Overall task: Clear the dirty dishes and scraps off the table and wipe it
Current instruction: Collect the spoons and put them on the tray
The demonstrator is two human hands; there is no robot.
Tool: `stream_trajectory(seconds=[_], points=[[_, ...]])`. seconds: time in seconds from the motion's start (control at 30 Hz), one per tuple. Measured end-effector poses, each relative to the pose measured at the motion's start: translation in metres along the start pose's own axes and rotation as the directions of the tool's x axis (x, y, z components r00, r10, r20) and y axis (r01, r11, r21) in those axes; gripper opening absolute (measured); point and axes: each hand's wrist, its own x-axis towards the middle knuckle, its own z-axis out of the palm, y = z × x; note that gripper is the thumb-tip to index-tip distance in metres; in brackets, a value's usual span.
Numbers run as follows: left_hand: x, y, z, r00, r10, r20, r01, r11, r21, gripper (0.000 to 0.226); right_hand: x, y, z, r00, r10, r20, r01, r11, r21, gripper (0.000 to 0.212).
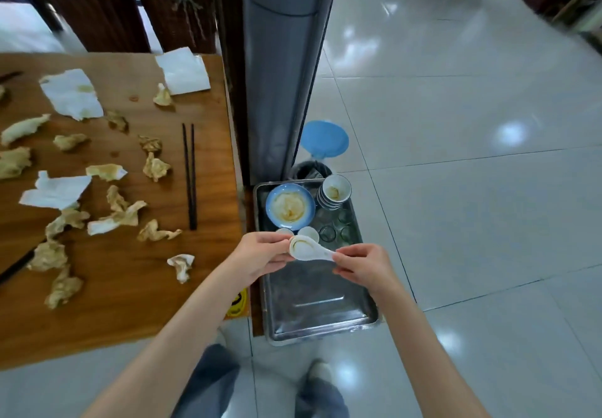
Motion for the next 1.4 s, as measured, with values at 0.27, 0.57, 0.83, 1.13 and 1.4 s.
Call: stream_trajectory(seconds=[0.27,0.57,0.83,1.13,1.4], points=[[0.021,-0.066,0.063,0.985,-0.012,-0.173,-0.023,0.979,-0.203,0.011,0.044,0.038,-0.051,0.993,0.013,0.119,0.003,0.991,-0.136,0.014],[0.067,-0.153,0.074,0.955,-0.097,-0.280,0.010,0.955,-0.297,0.010,0.103,0.125,-0.054,0.988,0.059,0.140,-0.020,0.964,-0.265,0.007],[0.135,-0.200,0.046,0.926,-0.057,-0.373,-0.006,0.986,-0.164,0.010,0.168,0.178,-0.020,0.987,0.087,0.135,-0.058,0.977,-0.207,0.009],[0.221,-0.224,0.006,0.837,0.081,-0.541,-0.016,0.992,0.124,0.010,0.252,0.208,0.041,0.967,0.225,0.120,-0.226,0.974,-0.011,0.019],[0.256,-0.226,-0.008,0.765,0.210,-0.608,0.057,0.920,0.389,0.032,0.295,0.216,0.073,0.956,0.269,0.122,-0.284,0.950,0.132,0.026]])
